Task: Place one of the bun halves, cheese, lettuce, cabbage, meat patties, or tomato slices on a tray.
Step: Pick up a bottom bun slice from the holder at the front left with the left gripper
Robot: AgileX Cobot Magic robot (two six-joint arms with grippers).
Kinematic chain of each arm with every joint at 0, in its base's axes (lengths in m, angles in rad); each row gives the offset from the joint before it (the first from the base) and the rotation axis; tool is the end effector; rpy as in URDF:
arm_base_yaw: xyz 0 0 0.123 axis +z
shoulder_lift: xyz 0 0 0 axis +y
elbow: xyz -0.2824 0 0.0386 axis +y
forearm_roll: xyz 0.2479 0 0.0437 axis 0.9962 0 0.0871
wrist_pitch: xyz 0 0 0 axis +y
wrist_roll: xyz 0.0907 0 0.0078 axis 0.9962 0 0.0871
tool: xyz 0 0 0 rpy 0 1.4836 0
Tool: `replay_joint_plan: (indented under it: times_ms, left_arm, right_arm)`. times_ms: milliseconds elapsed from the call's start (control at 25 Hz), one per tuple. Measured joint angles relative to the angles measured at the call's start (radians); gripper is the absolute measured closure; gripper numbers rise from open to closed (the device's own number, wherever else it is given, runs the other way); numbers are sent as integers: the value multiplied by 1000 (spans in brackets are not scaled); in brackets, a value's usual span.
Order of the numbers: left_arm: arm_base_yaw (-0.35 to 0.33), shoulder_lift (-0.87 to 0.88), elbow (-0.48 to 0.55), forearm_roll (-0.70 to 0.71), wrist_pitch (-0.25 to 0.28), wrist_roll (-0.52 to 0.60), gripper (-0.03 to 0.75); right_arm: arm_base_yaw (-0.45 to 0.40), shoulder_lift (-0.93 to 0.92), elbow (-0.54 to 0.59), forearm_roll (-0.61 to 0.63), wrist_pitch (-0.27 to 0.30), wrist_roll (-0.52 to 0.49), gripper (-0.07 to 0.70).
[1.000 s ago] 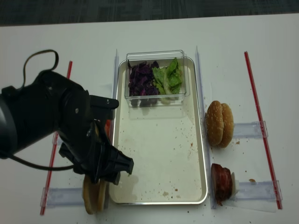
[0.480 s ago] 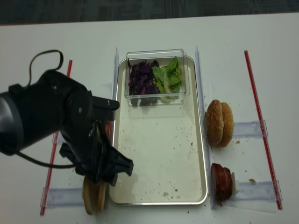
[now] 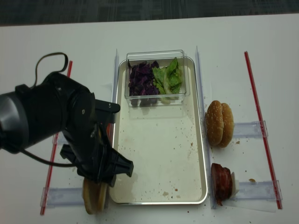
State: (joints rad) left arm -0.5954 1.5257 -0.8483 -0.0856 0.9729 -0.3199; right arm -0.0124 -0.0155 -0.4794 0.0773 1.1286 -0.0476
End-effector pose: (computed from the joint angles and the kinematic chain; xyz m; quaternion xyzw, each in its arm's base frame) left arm 0.2010 -0.1439 0.1947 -0.1135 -0.9929 0.0335 0.0122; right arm -0.0079 0.0065 0.2662 -0.0180 0.8709 0.0238 0.4906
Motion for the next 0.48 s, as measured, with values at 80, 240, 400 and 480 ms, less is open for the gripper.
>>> replay_joint_plan:
  times_ms: [80,240,400,480]
  left_arm:
    - [0,0,0,2,0,-2,451]
    - [0,0,0,23,0,-31,496]
    - [0,0,0,49,0,-45,537]
    - [0,0,0,53,0,-45,553]
  right_arm:
    - [0,0,0,0,0,0,79]
    - [0,0,0,0,0,0,79]
    - [0,0,0,0,0,0,79]
    - [0,0,0,0,0,0,79]
